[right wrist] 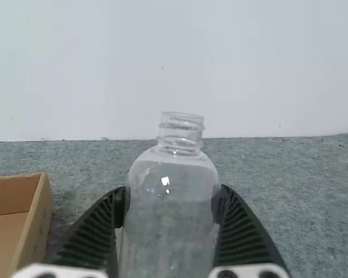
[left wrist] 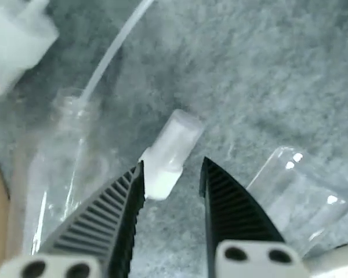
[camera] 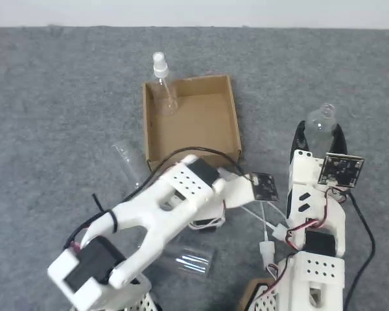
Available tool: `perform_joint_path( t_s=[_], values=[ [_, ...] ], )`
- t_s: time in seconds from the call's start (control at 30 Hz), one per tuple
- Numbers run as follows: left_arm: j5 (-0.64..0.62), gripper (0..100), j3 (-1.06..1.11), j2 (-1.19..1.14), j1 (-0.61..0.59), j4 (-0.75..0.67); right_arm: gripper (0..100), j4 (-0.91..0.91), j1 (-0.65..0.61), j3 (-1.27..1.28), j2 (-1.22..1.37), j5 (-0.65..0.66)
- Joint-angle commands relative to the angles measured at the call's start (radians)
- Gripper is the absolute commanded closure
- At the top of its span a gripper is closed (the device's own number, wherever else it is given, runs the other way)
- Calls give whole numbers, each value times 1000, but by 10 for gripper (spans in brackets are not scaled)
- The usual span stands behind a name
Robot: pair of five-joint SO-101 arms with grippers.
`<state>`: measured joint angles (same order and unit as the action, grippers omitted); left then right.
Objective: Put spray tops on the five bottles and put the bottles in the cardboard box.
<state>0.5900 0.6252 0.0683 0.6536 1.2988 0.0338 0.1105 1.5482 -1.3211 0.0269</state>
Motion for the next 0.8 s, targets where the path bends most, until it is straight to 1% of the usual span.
perform_joint_path(
  t_s=[0.0, 0.33, 0.5, 0.77],
  values=[
    [9, 852, -50, -14, 18, -51, 982, -28, 12, -26, -27, -8],
    [12, 852, -51, -137, 15, -169, 982, -28, 10, -26, -27, -8],
    [11, 856, -61, -184, 15, -187, 982, -28, 8, -26, -27, -8],
    [-9, 957, -68, -181, 14, -190, 982, -28, 7, -26, -27, -8]
  ],
)
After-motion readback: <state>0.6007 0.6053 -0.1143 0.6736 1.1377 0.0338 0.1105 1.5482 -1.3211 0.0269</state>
